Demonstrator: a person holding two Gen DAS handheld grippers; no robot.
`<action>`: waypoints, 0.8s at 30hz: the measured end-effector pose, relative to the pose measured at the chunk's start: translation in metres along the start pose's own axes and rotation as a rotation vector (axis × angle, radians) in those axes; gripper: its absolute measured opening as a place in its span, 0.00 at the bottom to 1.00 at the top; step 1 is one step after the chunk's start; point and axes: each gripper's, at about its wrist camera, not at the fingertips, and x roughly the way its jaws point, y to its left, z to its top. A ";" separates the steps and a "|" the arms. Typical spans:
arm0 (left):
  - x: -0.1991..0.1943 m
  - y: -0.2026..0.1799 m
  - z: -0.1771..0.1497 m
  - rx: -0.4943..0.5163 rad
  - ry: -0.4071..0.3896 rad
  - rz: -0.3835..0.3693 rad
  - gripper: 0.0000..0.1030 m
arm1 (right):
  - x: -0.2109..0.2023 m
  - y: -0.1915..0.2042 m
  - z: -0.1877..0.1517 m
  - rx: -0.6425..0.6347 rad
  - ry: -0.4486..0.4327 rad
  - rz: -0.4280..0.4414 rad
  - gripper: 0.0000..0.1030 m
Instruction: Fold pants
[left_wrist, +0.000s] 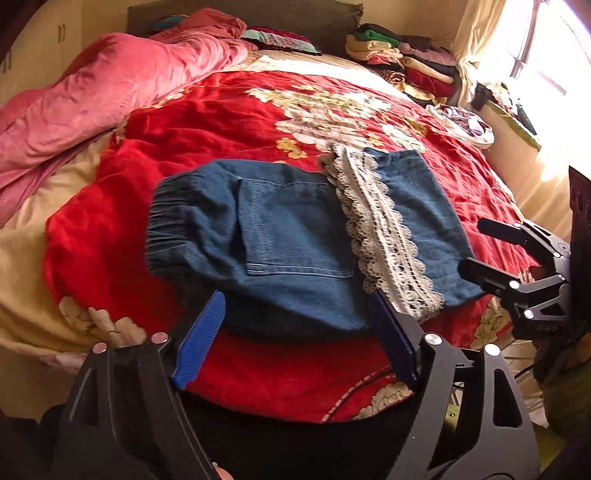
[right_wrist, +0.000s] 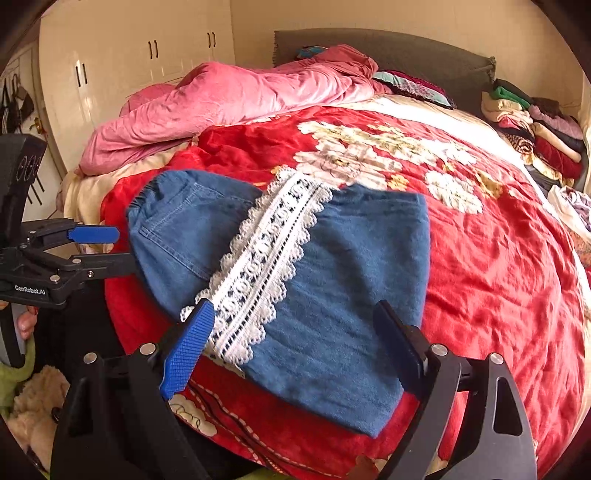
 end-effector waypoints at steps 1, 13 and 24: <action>-0.002 0.003 0.000 -0.004 -0.010 0.021 0.82 | 0.000 0.001 0.003 -0.004 -0.003 0.001 0.84; -0.009 0.041 -0.002 -0.069 -0.041 0.055 0.90 | 0.016 0.020 0.047 -0.068 -0.030 0.007 0.96; 0.002 0.072 -0.008 -0.139 -0.026 0.036 0.90 | 0.050 0.050 0.097 -0.121 -0.015 0.090 0.96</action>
